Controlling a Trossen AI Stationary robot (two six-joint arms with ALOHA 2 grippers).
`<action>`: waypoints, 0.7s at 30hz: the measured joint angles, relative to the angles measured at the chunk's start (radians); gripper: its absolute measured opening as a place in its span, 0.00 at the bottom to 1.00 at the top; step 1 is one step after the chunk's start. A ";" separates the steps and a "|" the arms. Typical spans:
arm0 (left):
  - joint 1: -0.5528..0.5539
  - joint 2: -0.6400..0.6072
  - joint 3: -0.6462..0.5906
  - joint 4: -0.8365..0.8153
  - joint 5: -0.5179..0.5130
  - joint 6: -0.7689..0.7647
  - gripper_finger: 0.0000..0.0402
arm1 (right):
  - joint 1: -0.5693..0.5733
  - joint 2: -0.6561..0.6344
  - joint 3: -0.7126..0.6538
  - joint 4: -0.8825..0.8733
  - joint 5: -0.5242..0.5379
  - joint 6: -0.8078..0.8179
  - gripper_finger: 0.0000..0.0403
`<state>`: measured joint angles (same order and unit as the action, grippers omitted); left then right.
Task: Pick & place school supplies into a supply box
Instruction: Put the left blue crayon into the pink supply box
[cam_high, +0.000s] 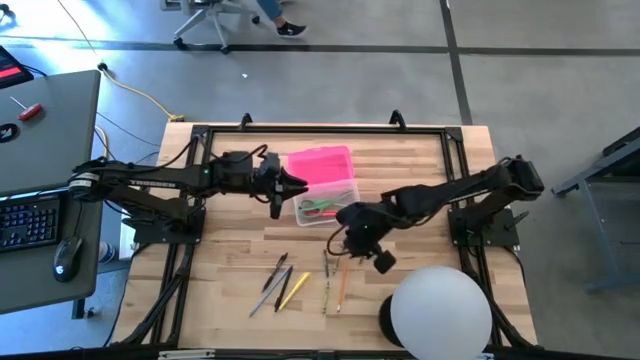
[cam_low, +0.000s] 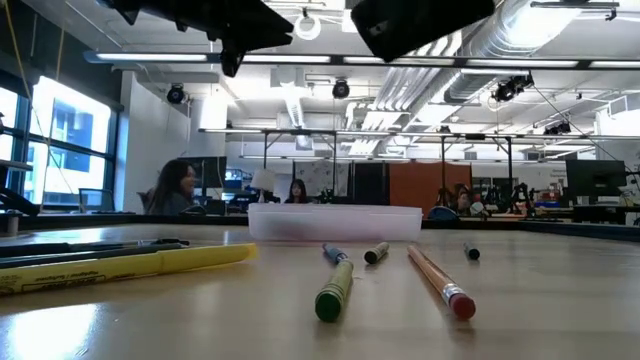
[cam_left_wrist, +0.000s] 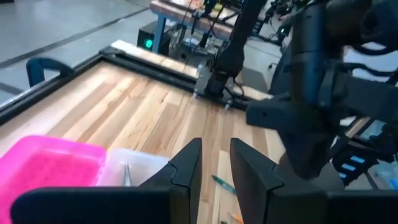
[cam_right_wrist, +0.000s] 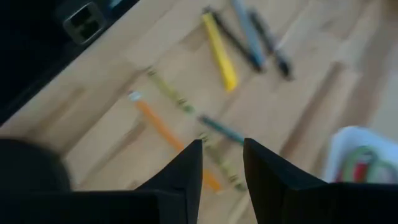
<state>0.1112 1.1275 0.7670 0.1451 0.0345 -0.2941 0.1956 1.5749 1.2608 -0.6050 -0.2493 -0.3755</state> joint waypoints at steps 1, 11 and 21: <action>0.000 0.001 0.000 -0.010 0.000 -0.002 0.28 | 0.007 0.000 -0.004 -0.018 -0.009 -0.003 0.23; 0.000 0.000 0.000 -0.022 0.000 -0.004 0.28 | 0.017 -0.028 -0.436 0.527 0.005 -0.096 0.23; 0.000 0.000 0.000 -0.021 -0.002 -0.029 0.28 | -0.044 -0.027 -0.716 0.889 -0.198 -0.358 0.23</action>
<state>0.1112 1.1278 0.7666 0.1242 0.0324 -0.3229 0.1511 1.5482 0.5447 0.2840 -0.4469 -0.7338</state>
